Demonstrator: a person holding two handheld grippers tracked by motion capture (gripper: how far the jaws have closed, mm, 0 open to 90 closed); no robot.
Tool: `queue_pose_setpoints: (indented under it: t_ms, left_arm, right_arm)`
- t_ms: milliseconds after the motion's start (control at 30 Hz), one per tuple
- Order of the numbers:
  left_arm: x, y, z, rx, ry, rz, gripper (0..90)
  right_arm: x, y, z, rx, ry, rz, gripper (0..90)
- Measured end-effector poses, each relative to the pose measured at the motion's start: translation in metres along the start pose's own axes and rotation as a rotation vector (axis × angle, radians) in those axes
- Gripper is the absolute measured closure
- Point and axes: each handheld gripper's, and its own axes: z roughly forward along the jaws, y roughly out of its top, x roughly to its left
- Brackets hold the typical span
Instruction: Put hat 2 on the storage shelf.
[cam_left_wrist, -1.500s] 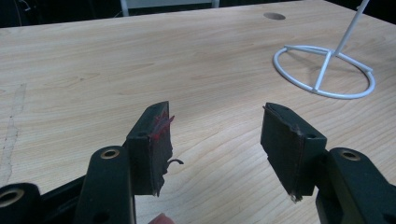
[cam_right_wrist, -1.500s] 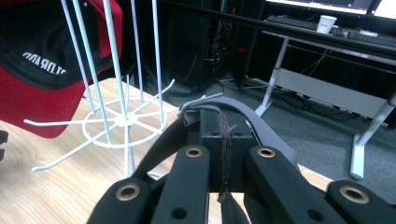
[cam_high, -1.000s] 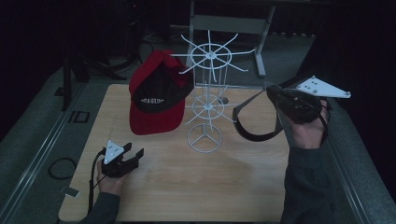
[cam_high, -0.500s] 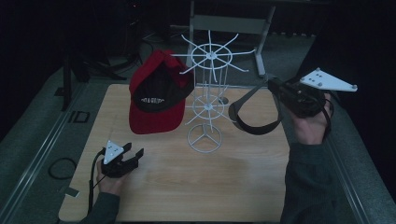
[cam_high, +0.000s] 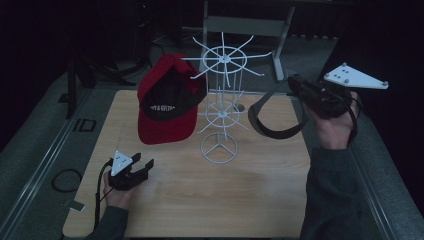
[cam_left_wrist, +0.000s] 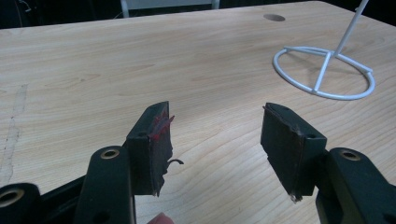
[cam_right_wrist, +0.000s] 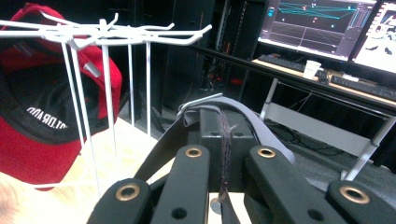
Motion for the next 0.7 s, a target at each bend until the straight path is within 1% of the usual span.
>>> queue_pose_setpoints:
  t_ms: [67, 367, 700]
  left_arm:
    - [0.0, 0.0, 0.0, 0.0, 0.0, 0.0, 43.2]
    - [0.001, 0.0, 0.0, -0.001, 0.0, 0.0, 43.3]
    - [0.0, 0.0, 0.0, -0.003, -0.001, -0.002, 43.3]
  right_arm:
    - [0.0, 0.003, 0.001, 0.0, -0.001, -0.005, 89.4]
    - [-0.001, 0.012, 0.005, -0.01, 0.013, 0.001, 89.4]
    - [0.0, 0.028, 0.011, -0.036, 0.033, -0.01, 89.3]
